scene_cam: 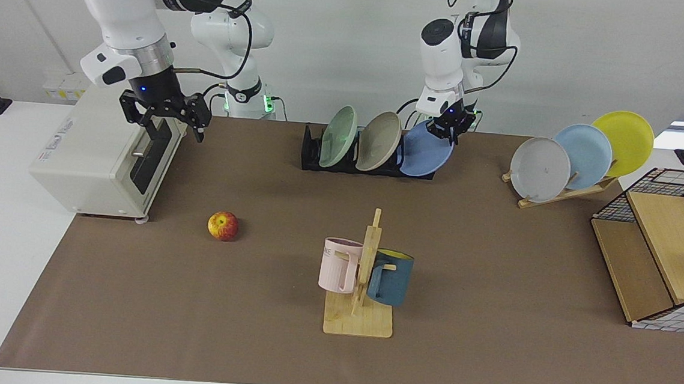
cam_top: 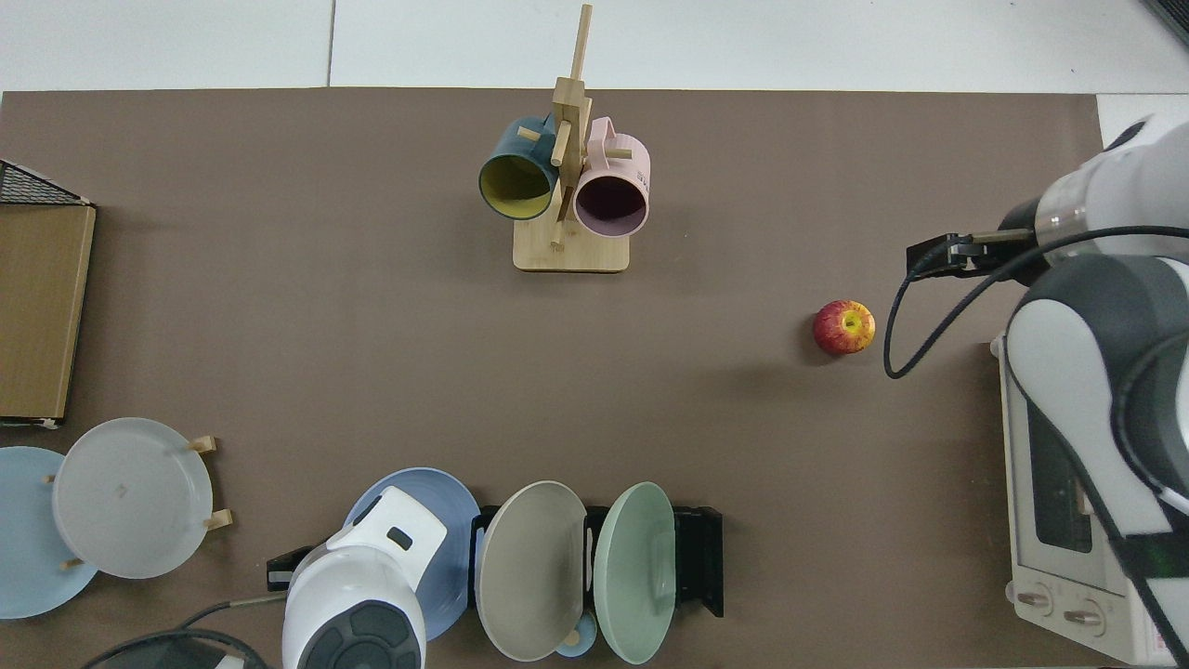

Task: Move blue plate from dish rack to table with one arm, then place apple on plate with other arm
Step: 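Lift the blue plate with the left gripper while the right gripper grasps the apple, then lower the blue plate onto the table with the left gripper and release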

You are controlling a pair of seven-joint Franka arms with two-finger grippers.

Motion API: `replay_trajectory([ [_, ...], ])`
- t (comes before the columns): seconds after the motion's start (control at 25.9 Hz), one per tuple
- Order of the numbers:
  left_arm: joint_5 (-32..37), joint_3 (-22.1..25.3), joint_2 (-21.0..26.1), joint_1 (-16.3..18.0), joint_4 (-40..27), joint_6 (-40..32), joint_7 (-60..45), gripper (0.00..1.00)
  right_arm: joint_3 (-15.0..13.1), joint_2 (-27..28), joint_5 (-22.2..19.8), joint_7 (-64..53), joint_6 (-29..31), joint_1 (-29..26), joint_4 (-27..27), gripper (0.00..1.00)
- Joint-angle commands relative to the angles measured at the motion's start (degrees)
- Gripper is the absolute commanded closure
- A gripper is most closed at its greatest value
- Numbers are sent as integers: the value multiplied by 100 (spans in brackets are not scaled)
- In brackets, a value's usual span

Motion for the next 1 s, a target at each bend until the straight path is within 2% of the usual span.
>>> replay_trajectory([
  [0.0,791,-255,-7,42,535,-515,5,100,2,424,-65,55,557,173,-227,0],
  [0.23,1635,-476,-7,68,886,-981,13,100,2,450,-73,64,1769,252,-1185,0],
  [0.35,1777,-476,19,112,1071,-1043,22,100,2,485,-73,73,2174,235,-1493,0],
  [0.46,1777,-450,141,427,1281,-877,40,100,2,625,-73,82,2272,209,-1564,0],
  [0.58,1768,-450,589,779,1598,-526,5,100,-6,749,-73,82,2324,200,-1634,0],
  [0.66,1760,-389,1176,920,1983,-288,-57,100,-6,810,-73,82,2508,191,-1766,0],
  [0.85,1681,287,2443,789,3065,-34,-276,100,-6,951,-73,82,2685,200,-1872,0],
  [0.96,1261,473,2656,789,3163,642,-224,100,2,1021,-73,91,2685,200,-1872,0],
])
